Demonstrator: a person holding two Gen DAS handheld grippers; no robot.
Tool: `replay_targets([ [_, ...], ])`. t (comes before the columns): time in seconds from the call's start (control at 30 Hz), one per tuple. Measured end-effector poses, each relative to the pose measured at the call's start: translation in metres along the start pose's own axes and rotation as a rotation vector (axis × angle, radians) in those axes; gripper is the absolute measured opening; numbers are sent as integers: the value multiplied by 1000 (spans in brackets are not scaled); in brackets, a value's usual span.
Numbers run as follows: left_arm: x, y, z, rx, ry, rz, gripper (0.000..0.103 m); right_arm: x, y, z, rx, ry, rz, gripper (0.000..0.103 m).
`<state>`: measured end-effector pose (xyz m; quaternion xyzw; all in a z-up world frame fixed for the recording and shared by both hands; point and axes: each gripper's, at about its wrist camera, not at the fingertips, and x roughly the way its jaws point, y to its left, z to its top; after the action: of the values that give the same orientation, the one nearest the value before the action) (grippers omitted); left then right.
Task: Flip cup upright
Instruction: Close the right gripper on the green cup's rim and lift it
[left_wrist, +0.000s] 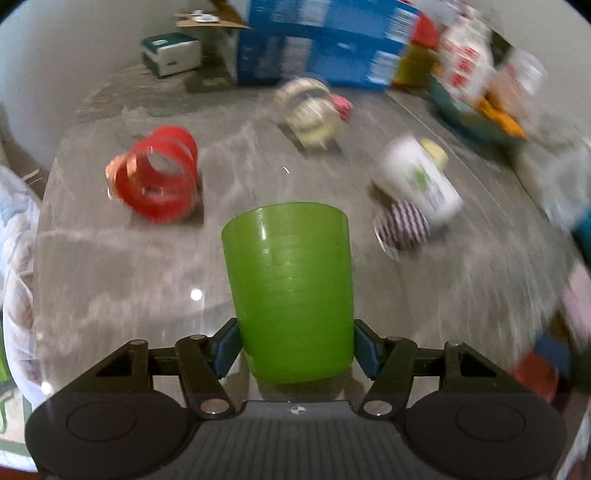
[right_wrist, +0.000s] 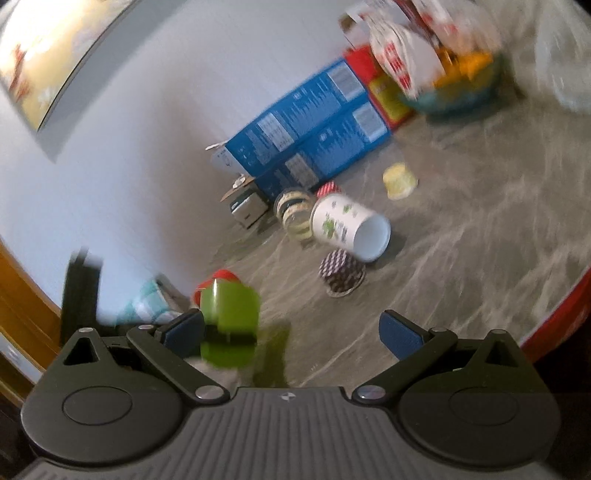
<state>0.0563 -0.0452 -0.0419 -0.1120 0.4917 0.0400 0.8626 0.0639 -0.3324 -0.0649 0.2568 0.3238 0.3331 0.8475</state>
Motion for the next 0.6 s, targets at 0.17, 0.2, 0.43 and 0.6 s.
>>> replay_targets([
  [0.17,-18,-6,-29,80,6,-48,66,17,6,-5,79,94,34,102],
  [0.2,-19,-8,-31,87,12,-56,66,22,8,-7,100,116,46,102],
  [0.43,-15,-22,-44,130,44,-131,66,57,27,-21,124,282,32,102],
  [0.6,-5,-21,-47,143,76,-152,66,74,28,-23,151,350,-17,102],
])
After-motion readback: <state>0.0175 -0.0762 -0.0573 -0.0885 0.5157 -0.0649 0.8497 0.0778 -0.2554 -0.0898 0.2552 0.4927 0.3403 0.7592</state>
